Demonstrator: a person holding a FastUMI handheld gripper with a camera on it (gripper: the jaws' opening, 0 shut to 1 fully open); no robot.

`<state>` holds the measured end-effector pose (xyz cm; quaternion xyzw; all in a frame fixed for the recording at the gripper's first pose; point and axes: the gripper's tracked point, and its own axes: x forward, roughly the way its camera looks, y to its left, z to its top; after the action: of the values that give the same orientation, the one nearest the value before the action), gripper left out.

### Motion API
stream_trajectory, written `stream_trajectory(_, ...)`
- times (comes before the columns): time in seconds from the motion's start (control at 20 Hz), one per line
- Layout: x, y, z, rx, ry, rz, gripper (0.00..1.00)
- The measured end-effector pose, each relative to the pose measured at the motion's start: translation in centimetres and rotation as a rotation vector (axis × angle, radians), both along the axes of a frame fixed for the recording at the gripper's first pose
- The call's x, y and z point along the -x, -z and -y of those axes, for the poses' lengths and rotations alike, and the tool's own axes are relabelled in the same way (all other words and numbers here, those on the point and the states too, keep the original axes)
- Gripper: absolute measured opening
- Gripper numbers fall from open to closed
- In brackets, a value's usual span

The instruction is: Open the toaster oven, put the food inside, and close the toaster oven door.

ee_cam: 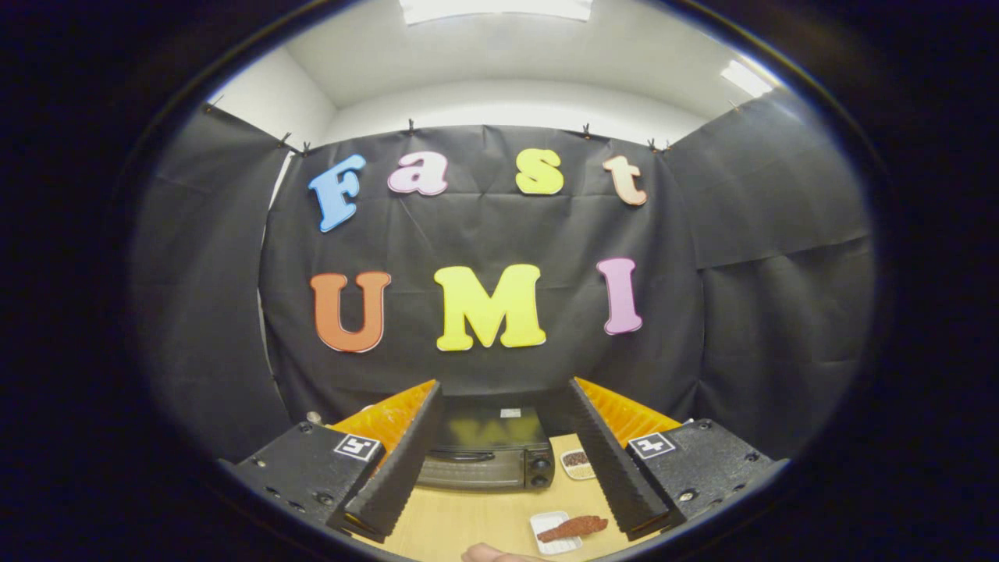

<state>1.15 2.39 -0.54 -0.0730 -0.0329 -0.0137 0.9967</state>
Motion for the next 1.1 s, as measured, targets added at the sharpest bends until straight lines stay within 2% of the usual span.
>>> stream_trajectory(0.15, -2.5, 1.6, 0.5, 0.008, 0.012, -0.014, 1.0)
stream_trajectory(0.25, -4.6, 3.3, 0.4, 0.002, -0.01, -0.041, 1.0)
stream_trajectory(0.5, -11.9, 8.0, 2.7, -0.008, 0.058, -0.11, 1.0)
stream_trajectory(0.65, -16.4, 12.5, 1.5, -0.043, 0.035, -0.218, 1.0)
stream_trajectory(1.1, -24.9, 19.7, -1.9, 0.06, 0.028, -0.355, 1.0)
